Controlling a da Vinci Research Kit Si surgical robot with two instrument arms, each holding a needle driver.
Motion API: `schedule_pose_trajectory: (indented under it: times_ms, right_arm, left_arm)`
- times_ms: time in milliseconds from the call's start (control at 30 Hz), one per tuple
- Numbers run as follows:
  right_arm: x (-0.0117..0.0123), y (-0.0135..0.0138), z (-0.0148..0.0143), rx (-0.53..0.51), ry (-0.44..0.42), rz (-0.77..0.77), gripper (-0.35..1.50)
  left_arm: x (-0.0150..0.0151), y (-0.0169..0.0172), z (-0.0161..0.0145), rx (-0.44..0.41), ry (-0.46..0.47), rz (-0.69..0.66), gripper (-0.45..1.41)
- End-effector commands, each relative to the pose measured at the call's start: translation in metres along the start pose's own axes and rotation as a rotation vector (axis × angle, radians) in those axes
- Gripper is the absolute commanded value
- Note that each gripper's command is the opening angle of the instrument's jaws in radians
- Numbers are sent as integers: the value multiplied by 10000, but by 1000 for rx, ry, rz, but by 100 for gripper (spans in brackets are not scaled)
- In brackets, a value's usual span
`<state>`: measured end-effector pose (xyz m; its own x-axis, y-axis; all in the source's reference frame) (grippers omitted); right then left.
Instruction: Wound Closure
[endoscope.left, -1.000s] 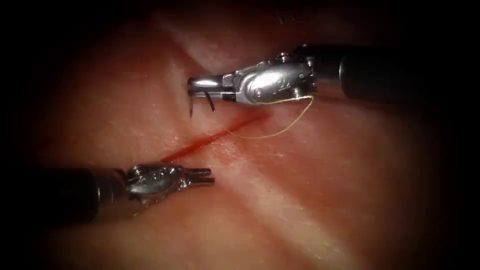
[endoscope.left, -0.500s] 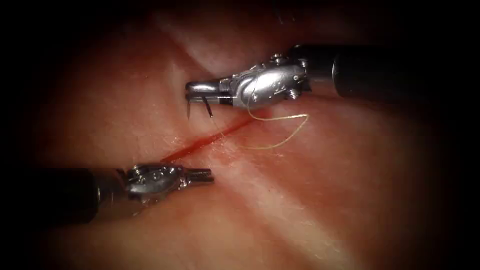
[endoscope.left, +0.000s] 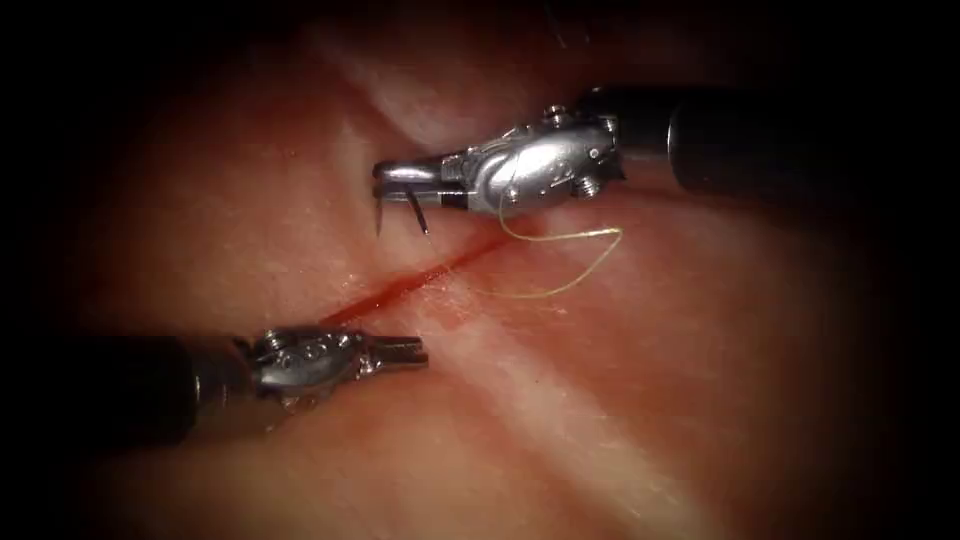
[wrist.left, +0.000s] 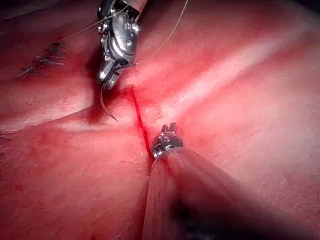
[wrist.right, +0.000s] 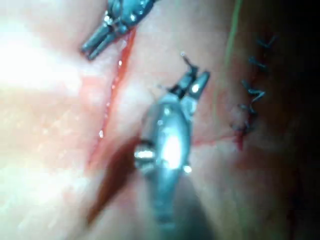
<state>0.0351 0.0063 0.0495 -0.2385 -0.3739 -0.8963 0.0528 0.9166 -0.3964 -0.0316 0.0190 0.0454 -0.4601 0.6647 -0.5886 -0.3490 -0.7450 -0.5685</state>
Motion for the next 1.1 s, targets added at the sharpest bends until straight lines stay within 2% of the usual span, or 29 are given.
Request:
schedule_pose_trajectory:
  times_ms: [33, 200, 267, 367, 633, 1100]
  right_arm:
    - [-5, 4, 7, -1, 2, -3, -35]
    - [-5, 4, 7, -1, 2, -3, -35]
    - [-1, 4, 3, -12, -28, 29, -35]
    - [3, 14, -6, -18, -31, 50, -35]
    - [3, 8, 0, 2, 4, -27, -35]
    - [-25, -9, 13, 1, 26, -84, -35]
  left_arm:
    - [-2, -1, 8, -1, 1, 0, 5]
    - [-2, -1, 8, -1, 1, 0, 5]
    - [-2, -1, 8, -1, 1, 0, 5]
    - [-2, -1, 8, -1, 1, 0, 5]
    - [-2, -1, 8, -1, 1, 0, 5]
    - [-2, -1, 8, -1, 1, 0, 5]
